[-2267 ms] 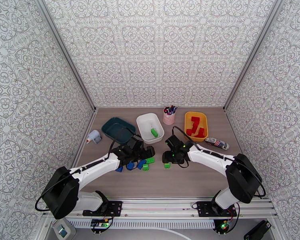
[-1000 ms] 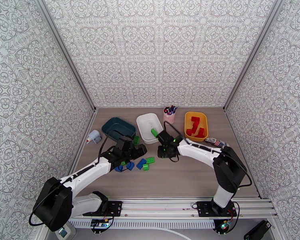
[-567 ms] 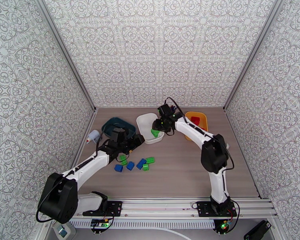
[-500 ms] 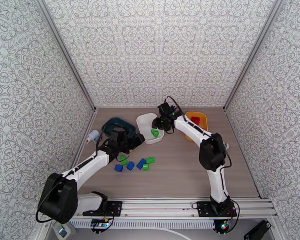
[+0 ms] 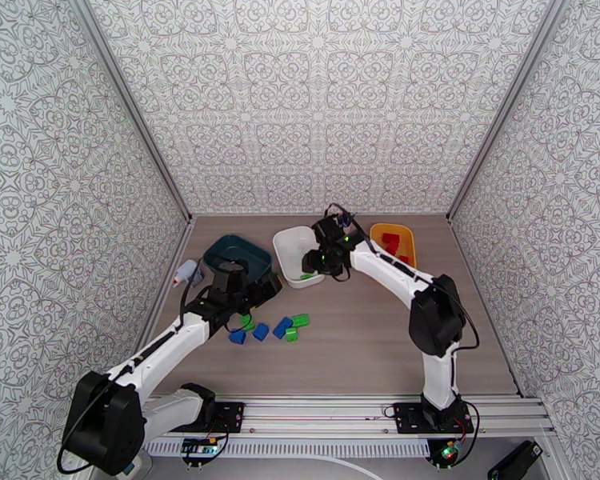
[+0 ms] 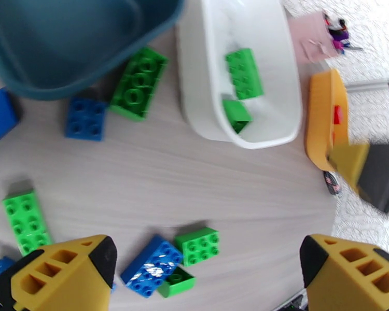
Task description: Sort the legos into containers by color
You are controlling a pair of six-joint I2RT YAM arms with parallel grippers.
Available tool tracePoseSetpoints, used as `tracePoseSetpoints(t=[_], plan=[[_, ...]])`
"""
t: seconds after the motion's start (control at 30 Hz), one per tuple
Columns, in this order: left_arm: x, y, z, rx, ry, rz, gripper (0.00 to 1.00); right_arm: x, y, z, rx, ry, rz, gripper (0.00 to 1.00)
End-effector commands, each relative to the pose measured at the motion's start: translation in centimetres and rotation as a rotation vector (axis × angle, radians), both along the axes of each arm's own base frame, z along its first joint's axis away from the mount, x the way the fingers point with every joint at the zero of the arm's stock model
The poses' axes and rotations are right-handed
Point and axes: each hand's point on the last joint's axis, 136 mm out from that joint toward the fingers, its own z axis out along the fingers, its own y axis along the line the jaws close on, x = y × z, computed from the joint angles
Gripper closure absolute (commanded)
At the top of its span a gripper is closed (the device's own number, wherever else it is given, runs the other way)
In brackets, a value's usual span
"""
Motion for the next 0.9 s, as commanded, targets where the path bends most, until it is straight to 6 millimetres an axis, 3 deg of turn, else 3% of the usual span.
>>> tracePoseSetpoints(t=[0.0,0.27,0.47,0.63,0.87], plan=[[-0.9,1.9,-1.0,0.056,0.029,0.052,0.01,-2.3,0.5,-0.5,-0.023,-0.013,0.024,0.39],[-2.1,3.5,-1.7,0.066,0.045,0.107,0.01,-8.4,3.5,-4.3,-0.069,0.043,0.121,0.35],[-3.4,4.2,-2.8,0.058,0.066,0.135,0.01,-11.6,5.9,-6.6,-0.089,0.074,0.184,0.34],[-4.4,4.3,-4.4,0.032,0.107,0.153,0.01,-13.2,7.3,-8.5,-0.111,0.097,0.213,0.32],[-5.3,5.2,-5.6,-0.040,0.127,0.205,0.01,-14.0,7.7,-10.2,-0.139,0.113,0.220,0.34]])
